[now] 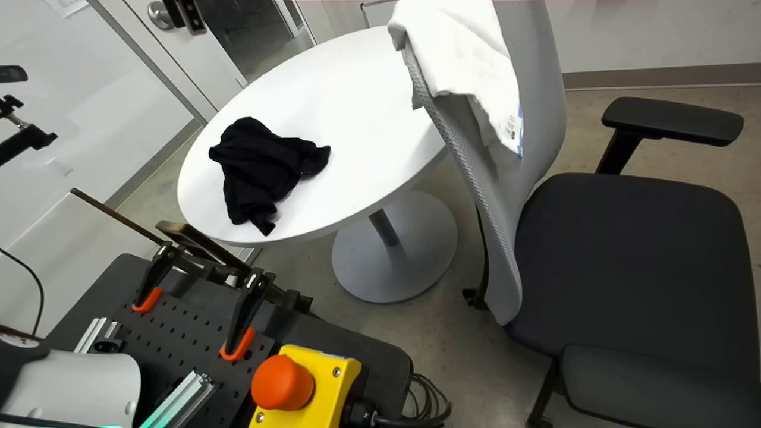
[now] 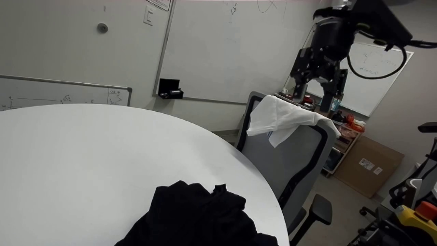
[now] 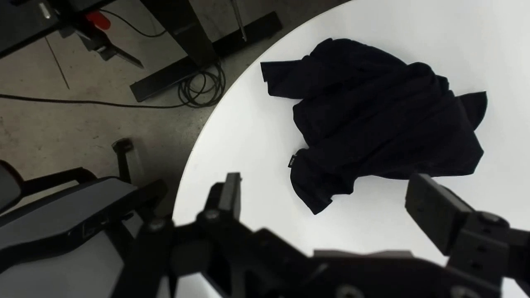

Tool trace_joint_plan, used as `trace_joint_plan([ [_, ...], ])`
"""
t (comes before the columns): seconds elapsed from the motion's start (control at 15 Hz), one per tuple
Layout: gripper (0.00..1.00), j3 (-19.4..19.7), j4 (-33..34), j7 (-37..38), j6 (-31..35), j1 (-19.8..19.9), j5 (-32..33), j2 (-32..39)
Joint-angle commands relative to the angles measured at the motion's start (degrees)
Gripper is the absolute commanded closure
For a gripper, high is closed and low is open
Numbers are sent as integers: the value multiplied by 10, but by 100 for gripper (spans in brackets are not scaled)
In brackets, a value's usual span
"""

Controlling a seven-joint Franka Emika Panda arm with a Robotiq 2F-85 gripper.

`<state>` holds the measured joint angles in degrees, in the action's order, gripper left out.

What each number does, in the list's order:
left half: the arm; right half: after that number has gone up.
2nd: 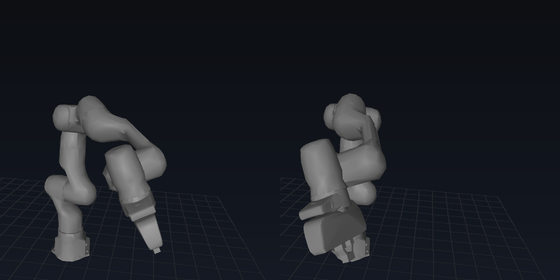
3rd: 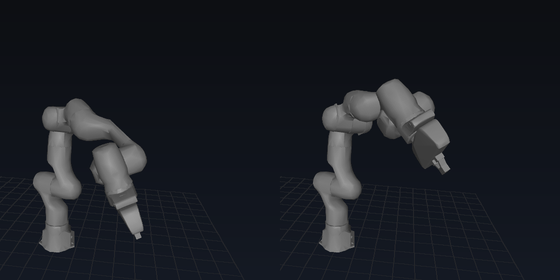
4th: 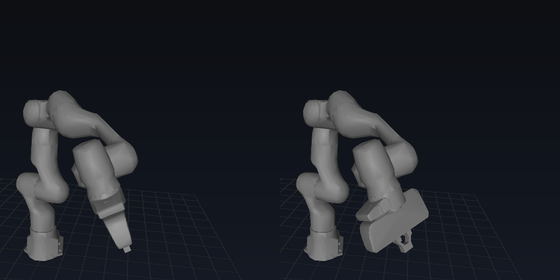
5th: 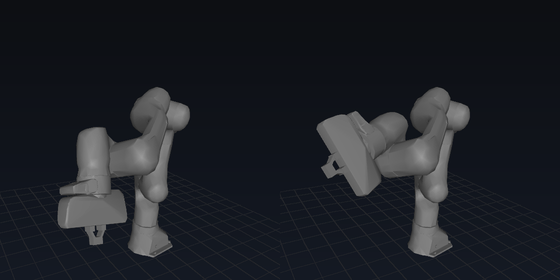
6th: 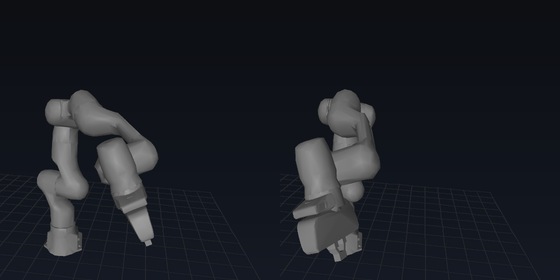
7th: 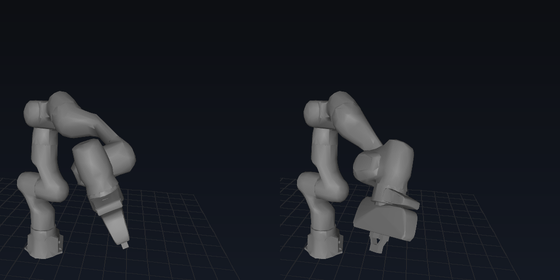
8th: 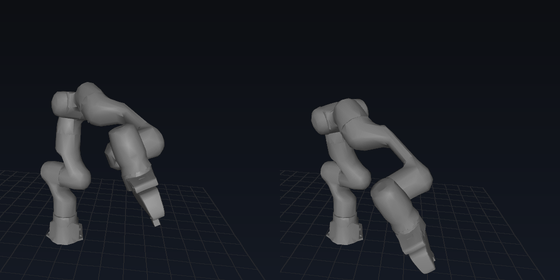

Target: Get the black cloth from the table and put it on the chair's backrest

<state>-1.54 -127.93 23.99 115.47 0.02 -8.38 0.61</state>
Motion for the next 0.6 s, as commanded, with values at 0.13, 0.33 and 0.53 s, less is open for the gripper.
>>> trace_joint_plan([
  [0.13,0,-1,-7,78,118,-21,9,77],
  [0.33,0,8,-1,135,177,-34,30,123],
  [0.53,0,19,10,178,229,-46,46,173],
])
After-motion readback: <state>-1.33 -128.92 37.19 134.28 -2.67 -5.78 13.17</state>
